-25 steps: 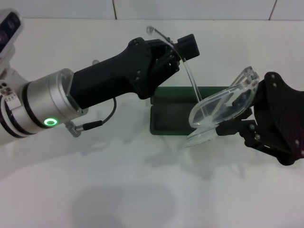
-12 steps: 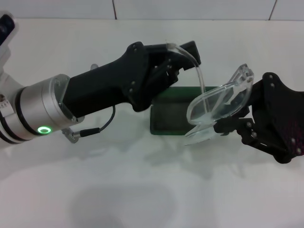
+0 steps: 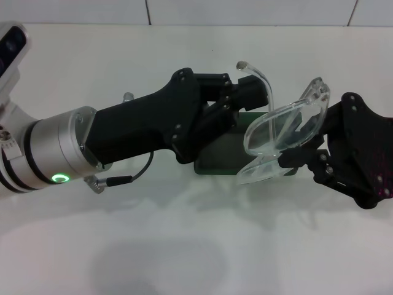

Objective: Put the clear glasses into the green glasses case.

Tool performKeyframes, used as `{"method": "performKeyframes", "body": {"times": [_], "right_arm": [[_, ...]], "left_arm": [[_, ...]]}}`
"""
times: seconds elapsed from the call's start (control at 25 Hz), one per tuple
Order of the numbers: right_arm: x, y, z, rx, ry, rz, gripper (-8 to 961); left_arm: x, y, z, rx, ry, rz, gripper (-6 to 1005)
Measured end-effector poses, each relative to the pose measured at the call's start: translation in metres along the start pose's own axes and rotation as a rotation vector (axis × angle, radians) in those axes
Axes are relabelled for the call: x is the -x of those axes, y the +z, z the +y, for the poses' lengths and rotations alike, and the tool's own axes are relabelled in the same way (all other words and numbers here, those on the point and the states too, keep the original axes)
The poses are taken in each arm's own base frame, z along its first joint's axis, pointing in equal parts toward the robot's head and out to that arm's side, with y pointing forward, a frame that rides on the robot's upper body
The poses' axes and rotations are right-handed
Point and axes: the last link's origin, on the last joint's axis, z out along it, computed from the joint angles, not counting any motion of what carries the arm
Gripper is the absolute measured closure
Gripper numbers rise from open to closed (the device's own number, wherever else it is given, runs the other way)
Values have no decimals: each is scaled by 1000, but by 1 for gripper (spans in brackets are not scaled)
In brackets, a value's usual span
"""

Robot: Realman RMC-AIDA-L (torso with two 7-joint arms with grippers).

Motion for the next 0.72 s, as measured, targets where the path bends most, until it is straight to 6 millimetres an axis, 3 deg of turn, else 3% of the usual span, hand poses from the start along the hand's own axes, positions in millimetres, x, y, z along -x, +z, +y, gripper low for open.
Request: {"method": "performKeyframes", "body": {"times": [0.44, 0.72], "right_arm": [[0, 1, 1, 6, 1, -2, 882], [-1, 2, 1, 8, 3, -2, 882]], "left_arm": [[-4, -3, -9, -66, 30, 25, 946], [-9, 4, -7, -21, 42, 31, 947]]}}
